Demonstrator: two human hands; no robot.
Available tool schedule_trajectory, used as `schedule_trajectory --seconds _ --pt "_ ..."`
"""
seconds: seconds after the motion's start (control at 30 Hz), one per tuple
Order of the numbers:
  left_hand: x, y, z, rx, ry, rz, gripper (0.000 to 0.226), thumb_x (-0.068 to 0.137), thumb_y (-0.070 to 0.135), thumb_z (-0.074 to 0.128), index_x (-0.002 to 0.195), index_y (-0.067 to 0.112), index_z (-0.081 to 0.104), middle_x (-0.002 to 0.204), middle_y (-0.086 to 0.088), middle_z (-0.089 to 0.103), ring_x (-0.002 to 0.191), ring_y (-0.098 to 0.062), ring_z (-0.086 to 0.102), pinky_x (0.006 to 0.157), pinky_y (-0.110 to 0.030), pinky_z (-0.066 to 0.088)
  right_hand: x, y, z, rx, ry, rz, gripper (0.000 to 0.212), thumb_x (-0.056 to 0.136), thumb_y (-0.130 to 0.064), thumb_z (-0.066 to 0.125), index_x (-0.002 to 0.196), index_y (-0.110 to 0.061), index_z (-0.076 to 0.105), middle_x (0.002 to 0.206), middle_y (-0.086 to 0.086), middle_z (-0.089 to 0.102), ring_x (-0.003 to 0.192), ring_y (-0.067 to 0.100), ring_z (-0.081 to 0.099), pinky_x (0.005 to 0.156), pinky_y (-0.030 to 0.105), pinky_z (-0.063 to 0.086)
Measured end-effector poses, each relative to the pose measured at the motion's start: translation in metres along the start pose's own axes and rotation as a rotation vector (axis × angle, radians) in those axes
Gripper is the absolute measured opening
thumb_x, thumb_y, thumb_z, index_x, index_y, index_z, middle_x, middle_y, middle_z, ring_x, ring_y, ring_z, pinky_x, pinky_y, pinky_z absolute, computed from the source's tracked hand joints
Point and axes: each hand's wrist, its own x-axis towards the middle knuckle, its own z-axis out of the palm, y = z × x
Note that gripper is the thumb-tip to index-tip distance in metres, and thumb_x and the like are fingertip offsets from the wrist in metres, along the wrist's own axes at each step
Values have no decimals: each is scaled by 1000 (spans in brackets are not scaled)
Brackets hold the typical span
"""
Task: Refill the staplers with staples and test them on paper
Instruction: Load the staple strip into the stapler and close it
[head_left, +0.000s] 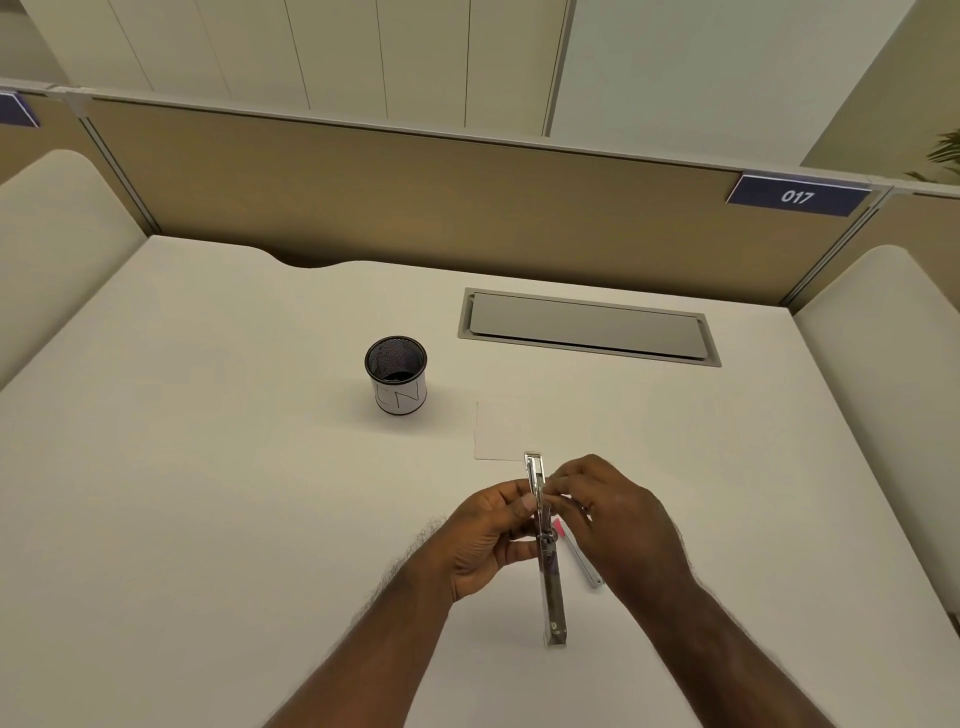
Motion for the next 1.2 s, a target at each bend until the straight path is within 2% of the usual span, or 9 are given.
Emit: schedule_trajectory --seconds 0.27,0.43,0.5,0.6,0.7,0.77,0.87,0.97,1.2 --pt "2 0 1 -22 -16 6 28 88 23 67 114 12 69 92 -6 70 81 -19 67 73 -33 59 2 3 5 13 -132 171 25 93 -37 56 117 -38 65 111 -20 58 73 2 61 62 17 45" --pt "5 11 -6 -127 49 49 25 86 21 66 107 9 71 97 -9 71 80 -21 69 68 -34 59 -7 2 5 447 -163 488 35 86 -42 66 120 -35 58 109 -18 63 72 -2 63 67 16 50" --pt "7 13 -10 -161 86 68 26 84 22 66 106 10 71 95 -8 70 77 -20 68 66 -34 59 -16 -1 10 719 -329 633 43 81 -32 75 120 -30 56 105 -8 66 68 1 64 64 20 53" --pt "10 13 -15 -158 116 102 22 83 24 67 102 14 73 92 -5 70 77 -19 67 69 -36 59 -30 -5 19 768 -482 661 41 77 -22 77 113 -29 57 99 -1 70 78 12 70 71 34 59" --pt "12 13 -18 -168 131 124 19 82 24 68 98 15 72 91 -5 70 76 -19 68 68 -36 59 -31 -4 21 790 -299 713 26 80 -7 72 102 -19 65 85 3 70 67 17 68 76 47 59" --pt "13 13 -19 -190 143 134 17 82 23 68 97 14 72 90 -7 71 77 -20 69 67 -36 59 -29 -2 19 783 -206 738 23 79 -7 74 97 -20 70 79 -1 72 63 17 68 73 41 61" --pt "13 15 -19 -186 151 135 20 82 21 66 99 10 67 88 -8 70 79 -22 70 68 -34 59 -25 3 15 806 -62 757 23 75 -10 79 94 -20 72 74 -2 75 65 16 71 60 19 55" --pt "11 15 -17 -116 130 119 17 86 18 62 100 8 64 86 -5 68 77 -19 68 72 -35 59 -17 5 11 880 95 754 25 73 -8 81 92 -19 70 78 -2 76 73 17 72 67 22 56" --pt "8 7 -9 83 74 56 23 88 20 65 107 8 69 97 -13 65 94 -29 60 88 -42 57 -1 0 19 928 142 686 22 76 -8 79 93 -19 71 80 -1 76 76 13 72 70 24 58"
